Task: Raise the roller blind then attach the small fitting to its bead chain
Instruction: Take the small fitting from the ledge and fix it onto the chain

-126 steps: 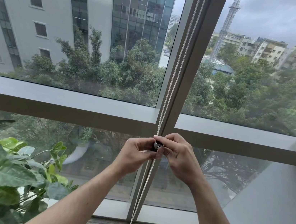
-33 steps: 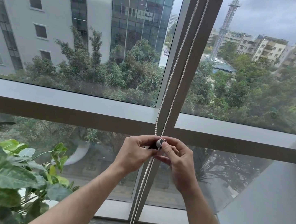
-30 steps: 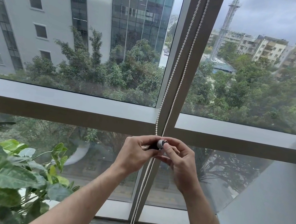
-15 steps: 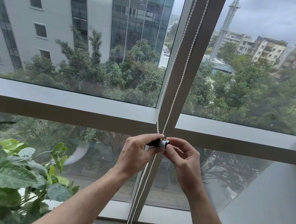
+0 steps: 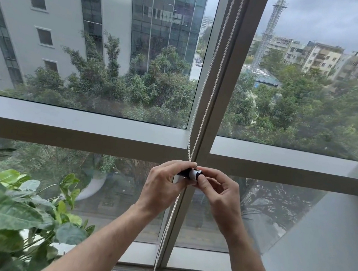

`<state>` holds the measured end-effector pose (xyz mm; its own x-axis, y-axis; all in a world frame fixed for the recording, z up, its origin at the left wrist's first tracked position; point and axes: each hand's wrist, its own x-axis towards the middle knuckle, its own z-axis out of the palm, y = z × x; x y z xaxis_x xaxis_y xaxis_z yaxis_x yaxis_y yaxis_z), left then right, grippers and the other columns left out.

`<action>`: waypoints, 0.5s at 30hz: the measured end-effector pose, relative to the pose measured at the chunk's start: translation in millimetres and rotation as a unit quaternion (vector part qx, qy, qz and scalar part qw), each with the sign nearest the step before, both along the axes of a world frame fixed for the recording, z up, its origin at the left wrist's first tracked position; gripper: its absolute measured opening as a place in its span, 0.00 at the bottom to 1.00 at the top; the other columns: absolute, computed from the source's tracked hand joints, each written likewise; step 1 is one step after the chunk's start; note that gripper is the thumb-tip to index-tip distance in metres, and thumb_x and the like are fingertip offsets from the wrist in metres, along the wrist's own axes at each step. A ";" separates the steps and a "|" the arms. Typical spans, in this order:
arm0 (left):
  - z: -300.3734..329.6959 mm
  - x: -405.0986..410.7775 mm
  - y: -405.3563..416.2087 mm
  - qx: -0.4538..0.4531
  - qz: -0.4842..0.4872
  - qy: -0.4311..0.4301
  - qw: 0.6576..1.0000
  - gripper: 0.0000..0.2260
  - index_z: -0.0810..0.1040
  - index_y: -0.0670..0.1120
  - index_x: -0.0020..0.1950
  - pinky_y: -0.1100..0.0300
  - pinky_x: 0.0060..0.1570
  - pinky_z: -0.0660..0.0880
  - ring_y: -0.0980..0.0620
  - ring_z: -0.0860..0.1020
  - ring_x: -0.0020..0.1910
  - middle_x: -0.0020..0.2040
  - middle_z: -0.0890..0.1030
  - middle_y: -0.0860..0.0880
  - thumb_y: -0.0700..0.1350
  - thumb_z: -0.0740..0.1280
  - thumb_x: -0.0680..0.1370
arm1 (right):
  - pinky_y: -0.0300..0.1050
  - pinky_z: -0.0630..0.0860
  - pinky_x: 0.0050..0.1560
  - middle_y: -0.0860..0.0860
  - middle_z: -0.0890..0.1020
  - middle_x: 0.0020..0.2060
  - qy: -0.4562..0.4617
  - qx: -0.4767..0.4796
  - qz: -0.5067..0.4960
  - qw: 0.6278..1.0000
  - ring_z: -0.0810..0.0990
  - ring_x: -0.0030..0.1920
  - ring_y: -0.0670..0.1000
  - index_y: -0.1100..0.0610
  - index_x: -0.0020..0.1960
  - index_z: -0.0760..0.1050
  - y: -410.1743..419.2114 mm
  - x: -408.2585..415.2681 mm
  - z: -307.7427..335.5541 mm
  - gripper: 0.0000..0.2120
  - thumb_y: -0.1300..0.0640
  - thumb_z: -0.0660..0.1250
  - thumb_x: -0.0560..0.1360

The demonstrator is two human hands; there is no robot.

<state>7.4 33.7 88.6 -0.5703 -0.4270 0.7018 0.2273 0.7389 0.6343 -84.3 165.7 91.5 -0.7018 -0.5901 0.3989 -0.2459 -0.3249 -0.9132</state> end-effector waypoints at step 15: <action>6.3 6.5 10.7 0.001 0.013 0.014 1.000 0.17 0.85 0.43 0.56 0.56 0.54 0.80 0.54 0.84 0.51 0.53 0.86 0.49 0.37 0.79 0.68 | 0.52 0.84 0.50 0.52 0.86 0.46 0.065 0.002 -0.033 0.997 0.87 0.47 0.55 0.51 0.54 0.83 3.8 5.4 -1.9 0.11 0.64 0.69 0.77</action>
<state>13.9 44.3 94.9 -0.5396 -0.4429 0.7160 0.2250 0.7437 0.6295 -78.9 169.5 89.6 -0.6816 -0.5463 0.4868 -0.3825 -0.3011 -0.8735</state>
